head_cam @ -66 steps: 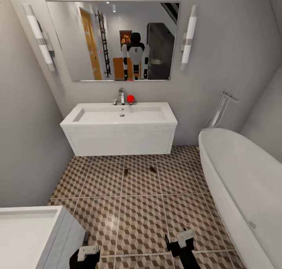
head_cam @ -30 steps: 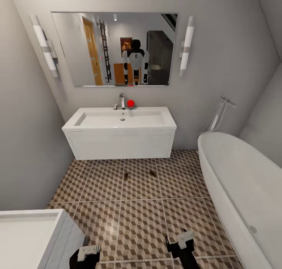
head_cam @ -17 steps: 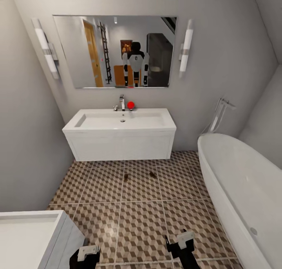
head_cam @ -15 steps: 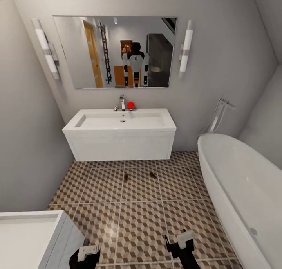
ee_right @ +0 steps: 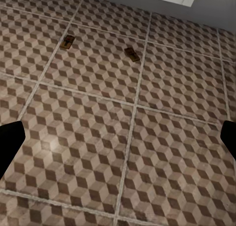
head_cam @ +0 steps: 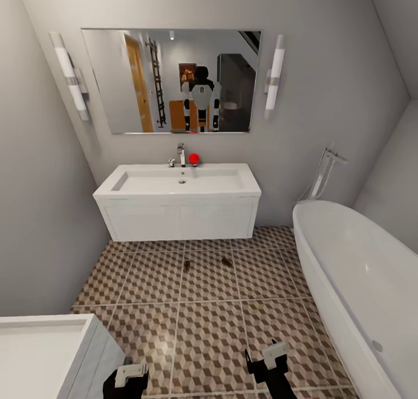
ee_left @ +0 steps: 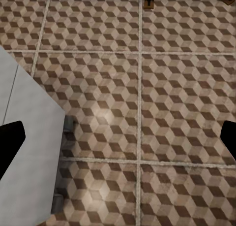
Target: Take the four mousetraps from the cabinet in the bathroom and place them on the bathroom floor. Make sure all four end up on the same floor surface, and ensure that at least two of them are either under or directly next to the same bathroom sink.
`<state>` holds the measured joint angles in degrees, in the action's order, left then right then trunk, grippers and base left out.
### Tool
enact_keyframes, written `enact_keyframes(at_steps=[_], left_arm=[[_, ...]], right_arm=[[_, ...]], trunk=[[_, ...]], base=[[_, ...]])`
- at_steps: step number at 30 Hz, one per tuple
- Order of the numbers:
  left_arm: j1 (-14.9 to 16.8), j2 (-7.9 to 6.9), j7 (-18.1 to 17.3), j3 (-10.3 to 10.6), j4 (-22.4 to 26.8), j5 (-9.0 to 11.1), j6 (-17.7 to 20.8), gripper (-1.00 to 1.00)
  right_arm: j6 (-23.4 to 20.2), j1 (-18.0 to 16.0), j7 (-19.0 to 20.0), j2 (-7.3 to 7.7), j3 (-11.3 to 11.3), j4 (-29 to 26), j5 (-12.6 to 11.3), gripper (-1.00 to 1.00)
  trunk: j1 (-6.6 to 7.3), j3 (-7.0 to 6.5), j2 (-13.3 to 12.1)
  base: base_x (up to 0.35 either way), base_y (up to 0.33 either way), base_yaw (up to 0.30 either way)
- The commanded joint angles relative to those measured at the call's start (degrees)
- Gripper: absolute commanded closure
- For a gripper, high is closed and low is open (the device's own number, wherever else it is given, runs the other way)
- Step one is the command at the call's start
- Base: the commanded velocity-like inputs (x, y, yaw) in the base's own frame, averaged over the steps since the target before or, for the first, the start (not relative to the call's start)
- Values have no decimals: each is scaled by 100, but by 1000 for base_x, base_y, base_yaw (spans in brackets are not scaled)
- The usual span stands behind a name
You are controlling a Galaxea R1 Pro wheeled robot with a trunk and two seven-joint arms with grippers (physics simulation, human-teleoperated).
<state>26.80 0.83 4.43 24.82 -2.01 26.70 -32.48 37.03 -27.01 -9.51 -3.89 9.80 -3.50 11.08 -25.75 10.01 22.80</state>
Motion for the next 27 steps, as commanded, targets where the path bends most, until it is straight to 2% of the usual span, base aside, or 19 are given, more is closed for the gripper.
enact_keyframes(at_steps=[1, 27], left_arm=[[9, 5, 32, 49, -22, 10, -31, -100], [1, 5, 26, 49, -23, 6, -31, -100]], right_arm=[[6, -6, -60, 0, 22, 7, 51, -100], [6, -6, -55, 1, 22, 7, 52, -100]], trunk=[[-3, 7, 11], [-3, -18, 11]], base=[[0, 0, 0], [0, 0, 0]])
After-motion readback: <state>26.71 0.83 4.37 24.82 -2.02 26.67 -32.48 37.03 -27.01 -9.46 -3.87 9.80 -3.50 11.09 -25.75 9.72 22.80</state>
